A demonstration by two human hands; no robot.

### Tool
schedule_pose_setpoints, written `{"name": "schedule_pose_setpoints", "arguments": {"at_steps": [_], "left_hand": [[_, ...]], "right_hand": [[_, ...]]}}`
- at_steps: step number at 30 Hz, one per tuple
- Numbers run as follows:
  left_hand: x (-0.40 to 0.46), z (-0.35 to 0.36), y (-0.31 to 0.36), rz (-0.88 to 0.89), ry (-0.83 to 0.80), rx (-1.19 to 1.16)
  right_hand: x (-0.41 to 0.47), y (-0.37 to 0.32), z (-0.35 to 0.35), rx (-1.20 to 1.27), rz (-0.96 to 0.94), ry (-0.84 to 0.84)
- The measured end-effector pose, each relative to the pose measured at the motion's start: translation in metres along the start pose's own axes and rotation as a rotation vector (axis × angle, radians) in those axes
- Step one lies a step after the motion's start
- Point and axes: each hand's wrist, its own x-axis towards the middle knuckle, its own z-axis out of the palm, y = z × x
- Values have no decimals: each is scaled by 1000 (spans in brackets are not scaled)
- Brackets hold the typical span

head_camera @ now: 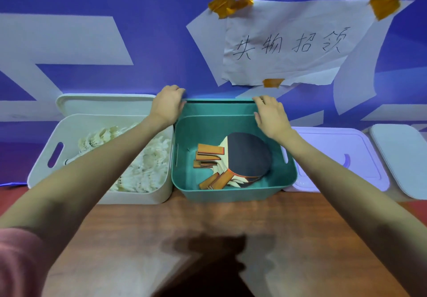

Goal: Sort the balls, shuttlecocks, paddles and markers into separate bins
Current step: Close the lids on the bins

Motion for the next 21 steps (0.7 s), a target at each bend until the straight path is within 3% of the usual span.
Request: {"name": "schedule_pose_setpoints", "arguments": {"at_steps": [15,21], "left_hand": [[2,19,12,45,-43,105],[-11,-17,19,43,124,19]], "right_hand": [[33,4,16,-95,-32,10],[22,2,-17,-44,-70,205]]}}
